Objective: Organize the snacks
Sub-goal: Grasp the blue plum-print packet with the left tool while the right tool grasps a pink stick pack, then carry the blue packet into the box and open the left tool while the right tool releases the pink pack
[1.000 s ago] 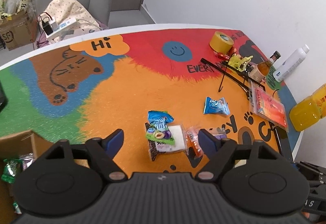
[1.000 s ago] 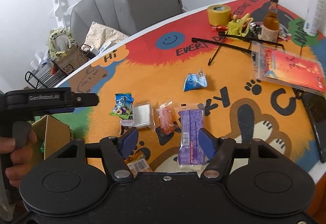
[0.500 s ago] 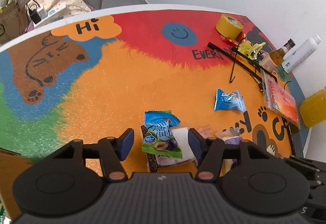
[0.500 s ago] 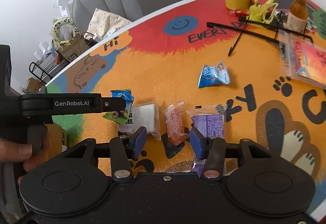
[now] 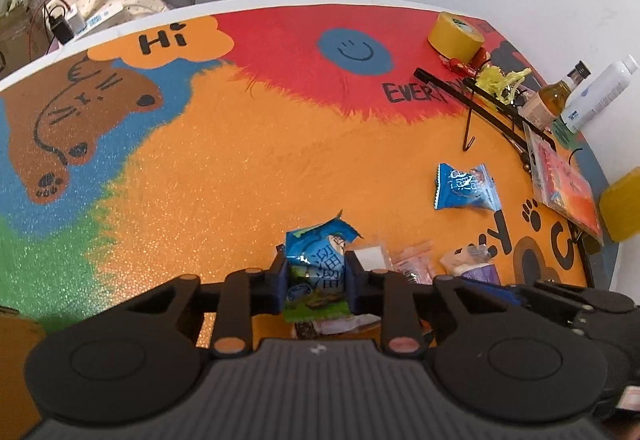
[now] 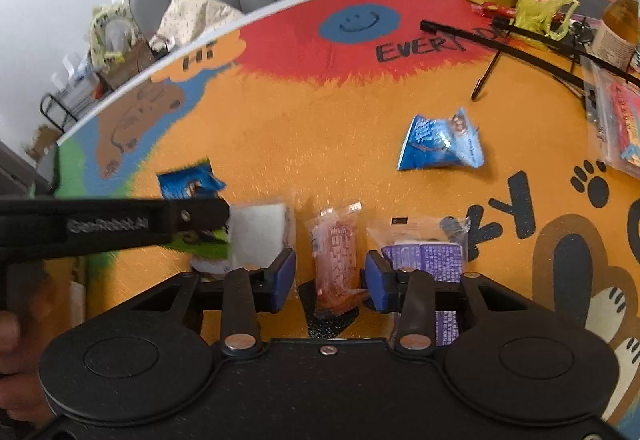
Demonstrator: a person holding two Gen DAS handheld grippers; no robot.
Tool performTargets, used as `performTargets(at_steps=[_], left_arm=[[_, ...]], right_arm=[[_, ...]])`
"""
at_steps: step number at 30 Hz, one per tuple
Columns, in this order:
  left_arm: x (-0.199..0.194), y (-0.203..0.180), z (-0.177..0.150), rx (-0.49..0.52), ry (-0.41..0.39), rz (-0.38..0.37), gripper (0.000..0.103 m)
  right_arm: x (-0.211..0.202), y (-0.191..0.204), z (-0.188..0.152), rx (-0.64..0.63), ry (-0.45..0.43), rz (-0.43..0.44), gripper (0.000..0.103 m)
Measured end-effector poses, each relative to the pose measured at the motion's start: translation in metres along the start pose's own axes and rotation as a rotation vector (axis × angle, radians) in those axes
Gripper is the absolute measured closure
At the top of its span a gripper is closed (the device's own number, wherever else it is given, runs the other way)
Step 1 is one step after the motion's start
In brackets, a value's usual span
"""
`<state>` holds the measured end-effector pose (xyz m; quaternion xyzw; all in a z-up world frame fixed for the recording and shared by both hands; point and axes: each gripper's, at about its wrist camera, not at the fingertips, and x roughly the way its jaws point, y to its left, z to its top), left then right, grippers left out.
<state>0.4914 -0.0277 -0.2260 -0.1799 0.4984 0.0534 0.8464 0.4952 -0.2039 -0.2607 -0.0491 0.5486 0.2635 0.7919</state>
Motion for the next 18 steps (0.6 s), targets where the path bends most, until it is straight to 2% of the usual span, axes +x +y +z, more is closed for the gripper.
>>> performTargets(at_steps=[6,11,18], left_arm=[[-0.006,-0.002,-0.005,0.008,-0.013,-0.01,0.077],[-0.022,-0.003,-0.007,-0.003,-0.024,-0.007,0.078],[-0.065,-0.002,-0.007,-0.006,-0.062,-0.002,0.078]], right_arm=[[-0.004,0.004,-0.005,0.004,-0.005,-0.02,0.086],[-0.024,0.011,-0.003,0.008,-0.028,-0.003,0.086],[-0.057,0.027,0.001,0.01,-0.061,0.03,0.086]])
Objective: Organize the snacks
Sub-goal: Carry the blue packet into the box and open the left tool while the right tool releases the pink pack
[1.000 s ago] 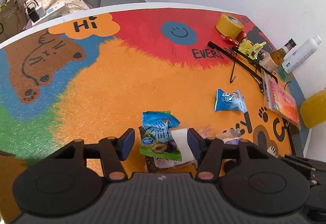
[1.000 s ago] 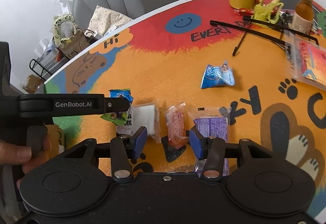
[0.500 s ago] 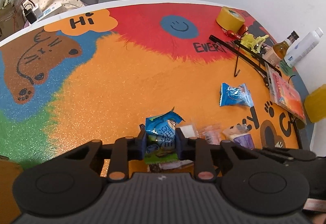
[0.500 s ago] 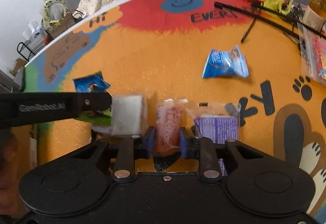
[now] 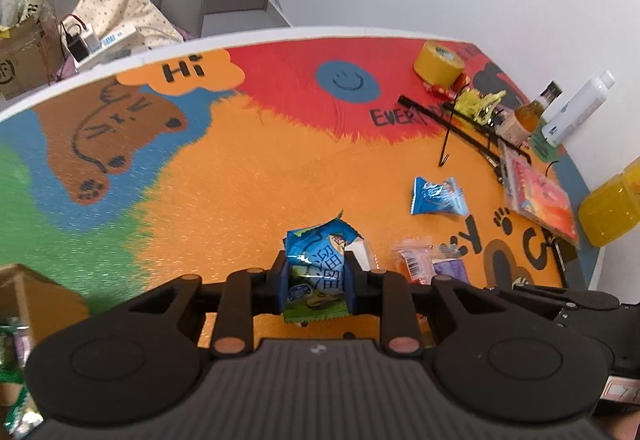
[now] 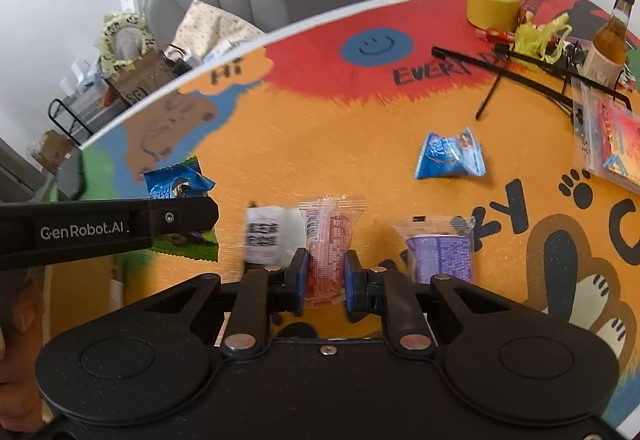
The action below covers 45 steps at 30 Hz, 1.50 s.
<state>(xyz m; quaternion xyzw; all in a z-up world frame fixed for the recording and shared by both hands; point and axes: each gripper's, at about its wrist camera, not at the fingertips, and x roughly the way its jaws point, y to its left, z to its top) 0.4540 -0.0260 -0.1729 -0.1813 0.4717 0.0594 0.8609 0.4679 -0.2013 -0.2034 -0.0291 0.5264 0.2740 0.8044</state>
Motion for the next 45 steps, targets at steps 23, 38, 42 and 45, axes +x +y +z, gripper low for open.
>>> performTargets(at_steps=[23,38,42,45], left_arm=[[-0.115,0.06,-0.02,-0.083,-0.095,0.048,0.078],[-0.177,0.13,-0.052,-0.184,-0.15,0.073,0.078],[-0.196,0.145,-0.06,-0.206,-0.158,0.073,0.078],[-0.205,0.154,-0.066,-0.206,-0.161,0.071,0.078]], right_arm=[[-0.067,0.088,-0.008,-0.074,-0.102,0.047,0.087],[-0.087,0.163,-0.024,-0.101,-0.146,0.062,0.087],[-0.093,0.182,-0.029,-0.125,-0.155,0.065,0.087],[-0.095,0.195,-0.032,-0.136,-0.16,0.072,0.087]])
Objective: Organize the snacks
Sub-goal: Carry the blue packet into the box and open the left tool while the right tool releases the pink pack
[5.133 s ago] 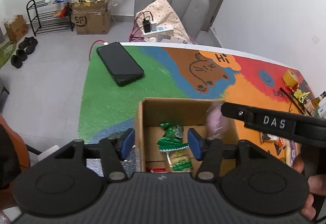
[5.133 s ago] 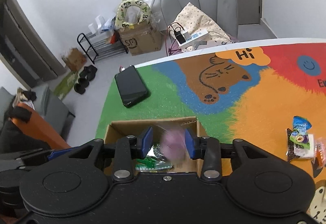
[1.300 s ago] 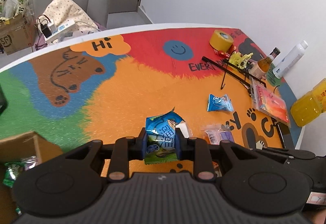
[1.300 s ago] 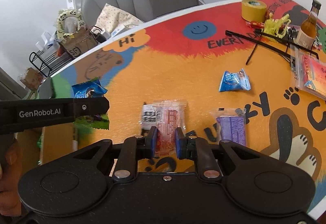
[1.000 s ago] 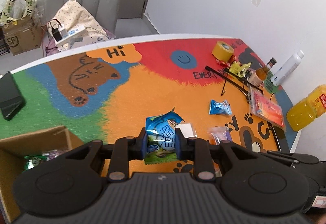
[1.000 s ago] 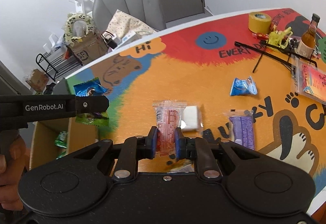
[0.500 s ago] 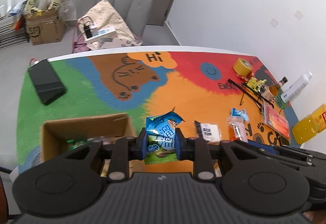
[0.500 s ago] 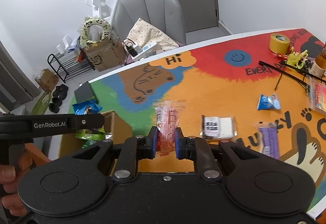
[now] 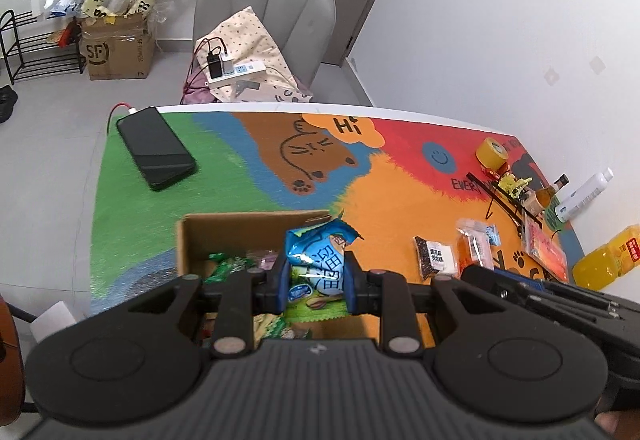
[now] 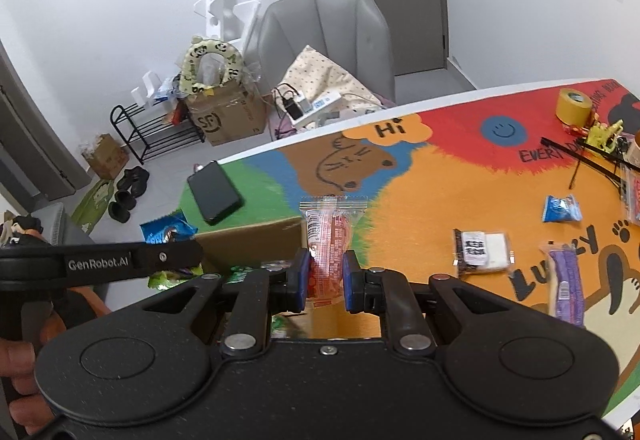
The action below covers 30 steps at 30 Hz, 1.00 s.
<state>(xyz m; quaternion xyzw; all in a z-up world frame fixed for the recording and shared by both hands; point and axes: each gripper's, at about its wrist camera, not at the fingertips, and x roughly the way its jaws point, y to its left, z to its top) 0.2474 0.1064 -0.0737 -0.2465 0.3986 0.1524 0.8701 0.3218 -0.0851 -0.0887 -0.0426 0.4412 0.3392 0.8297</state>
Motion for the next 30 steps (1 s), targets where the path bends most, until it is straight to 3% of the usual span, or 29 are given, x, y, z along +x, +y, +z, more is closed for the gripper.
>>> performTargets(at_steps=[7,14,18,21,26,30], left_arm=[[-0.003,0.027,-0.011,-0.055,0.04,-0.018,0.078],[0.02,0.032,-0.038,-0.085,0.142,-0.038,0.077],[0.03,0.033,-0.046,-0.104,0.19,0.018,0.066],[0.018,0.04,-0.044,-0.132,0.161,0.016,0.057],[-0.004,0.049,-0.043,-0.137,0.116,0.044,0.055],[-0.021,0.058,-0.046,-0.138,0.085,0.068,0.045]], right_arm=[[0.008,0.022,-0.014,-0.03,0.047,0.017,0.087],[0.009,0.025,-0.028,-0.027,0.075,0.023,0.087],[0.009,0.025,-0.035,-0.02,0.079,0.026,0.087],[0.01,0.028,-0.041,-0.019,0.083,0.034,0.087],[0.013,0.035,-0.046,-0.026,0.087,0.045,0.088],[0.016,0.046,-0.05,-0.048,0.104,0.064,0.087]])
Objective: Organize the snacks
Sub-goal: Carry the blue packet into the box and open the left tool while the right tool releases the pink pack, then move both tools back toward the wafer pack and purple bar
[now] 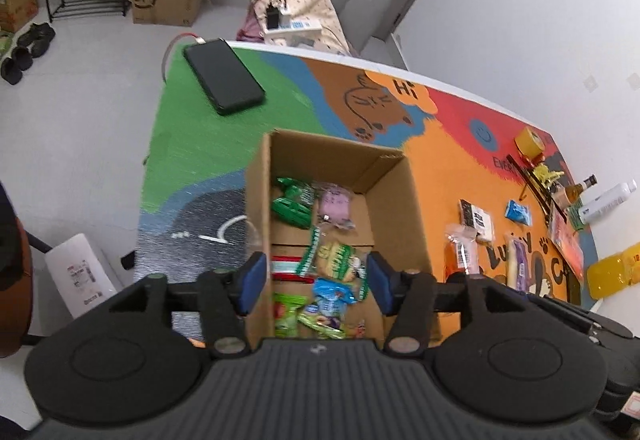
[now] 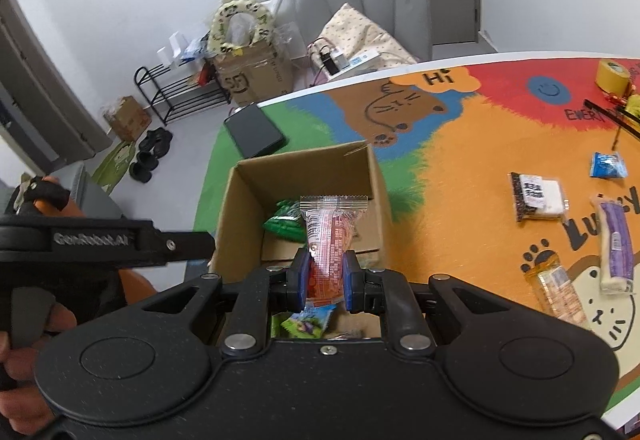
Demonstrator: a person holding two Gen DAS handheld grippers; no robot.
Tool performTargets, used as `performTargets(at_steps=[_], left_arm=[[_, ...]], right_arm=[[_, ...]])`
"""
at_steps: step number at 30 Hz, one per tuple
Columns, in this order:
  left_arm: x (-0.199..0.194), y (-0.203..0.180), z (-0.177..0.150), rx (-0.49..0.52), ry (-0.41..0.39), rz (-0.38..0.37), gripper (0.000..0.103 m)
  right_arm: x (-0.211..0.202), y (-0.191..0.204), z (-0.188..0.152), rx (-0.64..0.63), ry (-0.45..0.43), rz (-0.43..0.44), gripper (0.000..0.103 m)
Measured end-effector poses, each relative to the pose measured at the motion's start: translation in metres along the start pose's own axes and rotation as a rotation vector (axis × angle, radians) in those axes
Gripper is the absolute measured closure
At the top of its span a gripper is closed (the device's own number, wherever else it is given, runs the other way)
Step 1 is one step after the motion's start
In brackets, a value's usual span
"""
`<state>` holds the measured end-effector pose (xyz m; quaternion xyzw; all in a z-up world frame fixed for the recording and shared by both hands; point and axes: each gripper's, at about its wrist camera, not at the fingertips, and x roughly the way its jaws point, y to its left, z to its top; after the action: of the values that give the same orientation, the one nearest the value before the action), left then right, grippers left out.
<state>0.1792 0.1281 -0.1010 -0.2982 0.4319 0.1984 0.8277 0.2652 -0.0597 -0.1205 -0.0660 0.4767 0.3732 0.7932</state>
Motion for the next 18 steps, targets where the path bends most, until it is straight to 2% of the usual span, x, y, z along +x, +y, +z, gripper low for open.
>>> performTargets(at_steps=[2,3,4,7,11,14,18], left_arm=[[-0.006,0.003,0.0,0.002,-0.019,0.006,0.042],[-0.009,0.005,0.0,0.002,-0.025,0.009,0.038],[-0.01,0.006,0.0,0.001,-0.026,0.014,0.033],[-0.014,0.008,-0.001,0.009,-0.028,0.021,0.021],[-0.017,0.008,-0.002,0.02,-0.027,0.01,0.014],[-0.018,0.007,-0.002,0.02,-0.027,0.003,0.009],[-0.015,0.0,0.002,0.036,-0.026,-0.02,0.008]], right_arm=[[0.004,0.002,-0.002,0.012,0.015,0.001,0.086],[0.006,0.002,-0.002,0.022,0.021,0.0,0.078],[0.005,0.002,-0.003,0.031,0.018,-0.012,0.074],[-0.001,0.001,-0.003,0.031,0.006,-0.009,0.072],[-0.008,-0.006,-0.005,0.037,0.006,-0.043,0.06],[-0.013,-0.016,-0.007,0.06,0.003,-0.058,0.059],[-0.025,-0.033,-0.01,0.086,-0.012,-0.091,0.053]])
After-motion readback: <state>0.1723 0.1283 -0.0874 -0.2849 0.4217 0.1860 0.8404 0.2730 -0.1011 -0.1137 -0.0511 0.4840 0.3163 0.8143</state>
